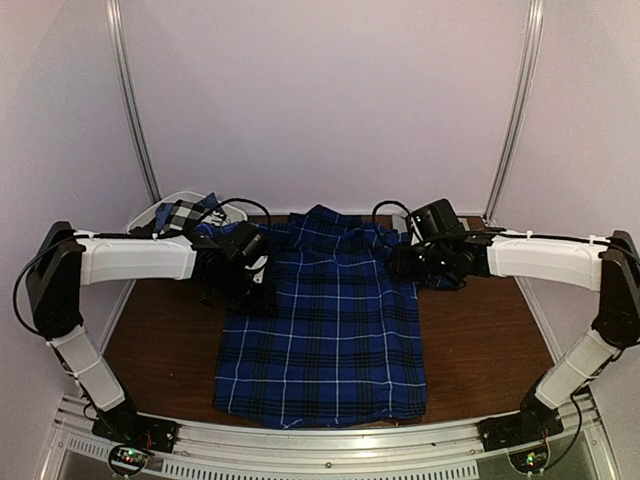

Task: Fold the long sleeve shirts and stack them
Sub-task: Smooth out the crumpled shirt at the center of the board, then smooth out the flattened shirt at the center of the board.

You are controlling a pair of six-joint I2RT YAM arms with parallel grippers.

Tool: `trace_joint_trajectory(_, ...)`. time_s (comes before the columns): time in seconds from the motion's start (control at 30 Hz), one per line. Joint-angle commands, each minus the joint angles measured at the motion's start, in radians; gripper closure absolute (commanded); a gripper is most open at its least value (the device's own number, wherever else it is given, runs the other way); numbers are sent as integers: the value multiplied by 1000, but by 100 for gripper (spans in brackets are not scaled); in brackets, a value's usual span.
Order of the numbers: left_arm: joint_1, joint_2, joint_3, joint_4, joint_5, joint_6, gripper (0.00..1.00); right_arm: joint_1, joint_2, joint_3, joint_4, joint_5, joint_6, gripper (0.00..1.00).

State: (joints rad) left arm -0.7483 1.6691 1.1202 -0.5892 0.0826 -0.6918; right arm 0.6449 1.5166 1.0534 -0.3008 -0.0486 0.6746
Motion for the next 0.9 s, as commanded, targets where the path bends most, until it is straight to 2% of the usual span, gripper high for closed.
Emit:
trace_joint_trajectory(0.0, -4, 129, 111, 104, -20, 75, 65, -91, 134, 119, 209, -60, -67, 57)
trace_joint_trajectory(0.2, -3, 233, 144, 146, -1, 72, 65, -208, 369, 328, 242, -113, -107, 59)
trace_joint_trajectory(0.47, -5, 257, 135, 161, -2, 48, 66, -278, 649, 544, 232, -233, -90, 60)
trace_joint_trajectory(0.63, -6, 262, 118, 161, -2, 38, 66, -298, 731, 594, 225, -257, -78, 60)
trace_joint_trajectory(0.87, -20, 262, 91, 164, -3, 21, 66, -352, 779, 558, 224, -250, -59, 61)
